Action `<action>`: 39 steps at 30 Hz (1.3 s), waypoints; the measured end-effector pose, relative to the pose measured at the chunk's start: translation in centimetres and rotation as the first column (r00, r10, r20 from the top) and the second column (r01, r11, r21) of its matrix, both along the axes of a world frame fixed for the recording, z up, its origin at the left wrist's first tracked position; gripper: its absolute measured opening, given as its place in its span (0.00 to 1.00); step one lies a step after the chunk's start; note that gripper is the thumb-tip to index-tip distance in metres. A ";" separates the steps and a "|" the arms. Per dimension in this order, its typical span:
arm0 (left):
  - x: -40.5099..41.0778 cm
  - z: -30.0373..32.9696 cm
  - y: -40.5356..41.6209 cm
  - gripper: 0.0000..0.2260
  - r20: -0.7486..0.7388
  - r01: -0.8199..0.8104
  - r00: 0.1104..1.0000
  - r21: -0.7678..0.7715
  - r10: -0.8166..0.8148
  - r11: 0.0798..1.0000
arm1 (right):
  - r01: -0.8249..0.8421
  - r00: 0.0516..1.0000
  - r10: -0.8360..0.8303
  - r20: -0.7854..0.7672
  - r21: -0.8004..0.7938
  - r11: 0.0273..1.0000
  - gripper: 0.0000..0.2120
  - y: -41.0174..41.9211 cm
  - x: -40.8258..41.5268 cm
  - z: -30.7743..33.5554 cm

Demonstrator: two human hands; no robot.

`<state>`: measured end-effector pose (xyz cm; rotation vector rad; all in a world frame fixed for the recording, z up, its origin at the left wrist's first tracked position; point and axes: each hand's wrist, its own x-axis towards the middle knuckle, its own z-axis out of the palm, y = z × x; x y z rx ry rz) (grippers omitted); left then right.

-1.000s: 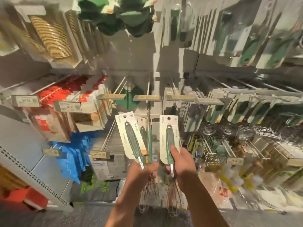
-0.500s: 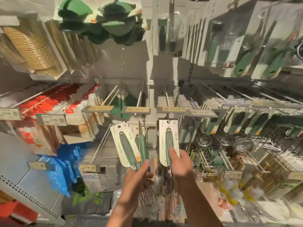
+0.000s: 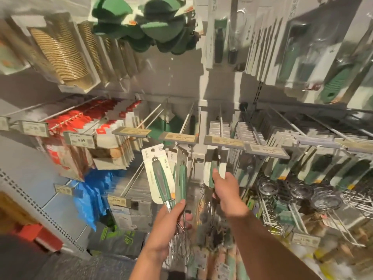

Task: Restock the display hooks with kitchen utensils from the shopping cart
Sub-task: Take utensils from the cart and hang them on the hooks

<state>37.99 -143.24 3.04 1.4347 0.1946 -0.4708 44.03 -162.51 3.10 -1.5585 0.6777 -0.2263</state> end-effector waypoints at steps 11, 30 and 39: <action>0.0 0.7 -0.5 0.22 -0.005 0.021 1.000 -0.018 -0.021 1.000 | 0.024 0.984 0.001 -0.176 0.137 0.990 0.39 -2.0 2.7 -1.0; -2.2 -0.3 -1.4 0.17 0.088 0.152 0.985 -0.018 -0.150 0.988 | -0.238 0.970 0.232 0.071 0.099 0.966 0.19 4.2 -8.8 -0.6; -2.8 -0.9 -0.7 0.11 0.069 0.038 0.997 0.020 -0.039 0.999 | -0.140 0.969 0.131 0.207 0.030 0.990 0.03 4.7 -10.5 0.0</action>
